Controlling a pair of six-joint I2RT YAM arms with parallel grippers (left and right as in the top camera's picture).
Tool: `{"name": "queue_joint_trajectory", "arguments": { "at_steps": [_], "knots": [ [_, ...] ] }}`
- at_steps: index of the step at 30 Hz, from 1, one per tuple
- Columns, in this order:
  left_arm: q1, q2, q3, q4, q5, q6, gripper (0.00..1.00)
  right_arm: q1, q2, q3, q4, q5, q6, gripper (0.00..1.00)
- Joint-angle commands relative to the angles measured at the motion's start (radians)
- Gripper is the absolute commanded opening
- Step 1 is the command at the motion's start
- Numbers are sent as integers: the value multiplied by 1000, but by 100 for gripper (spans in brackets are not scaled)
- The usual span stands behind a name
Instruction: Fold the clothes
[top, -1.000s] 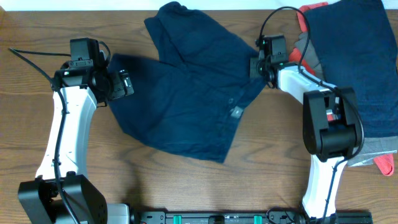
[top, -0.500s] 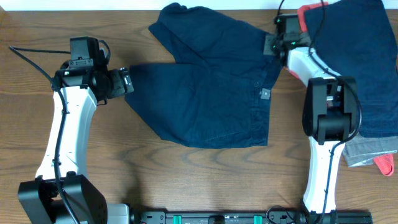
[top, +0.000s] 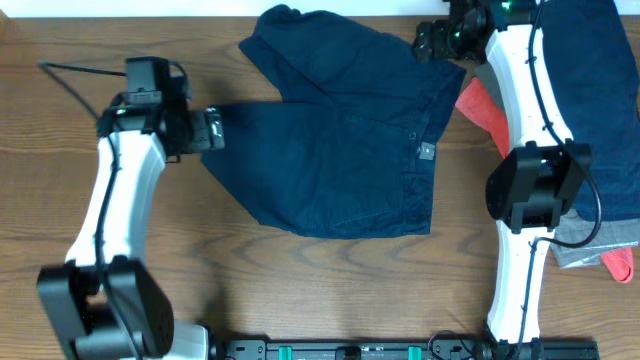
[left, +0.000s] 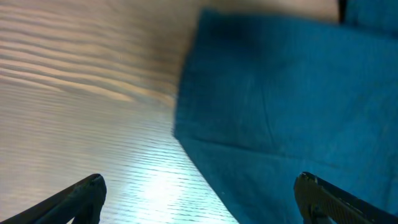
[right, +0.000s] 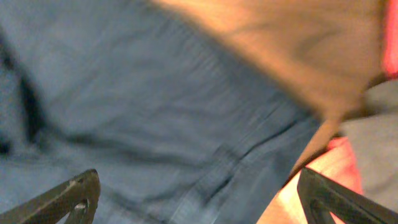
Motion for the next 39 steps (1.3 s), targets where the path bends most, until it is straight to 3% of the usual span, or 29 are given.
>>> {"name": "queue_joint_trajectory", "arguments": {
  "at_steps": [1,11,16,21,29,39],
  "knots": [
    [-14,86,-16,-27,54,43,98,38,-48,32,-67,-49,-30,99],
    [-14,149,-53,-118,92,-20,95,50,-51,29,-147,-50,-24,99],
    [-19,150,-84,-81,190,-40,85,53,-51,29,-149,-50,-17,86],
    [-42,150,-123,-43,186,-115,84,63,-51,28,-152,-49,-18,84],
    [-54,151,-128,-26,185,-168,56,71,-51,28,-156,-49,-18,82],
    [-55,161,-129,-27,145,-194,54,70,-51,23,-169,-37,-18,82]
  ]
}}
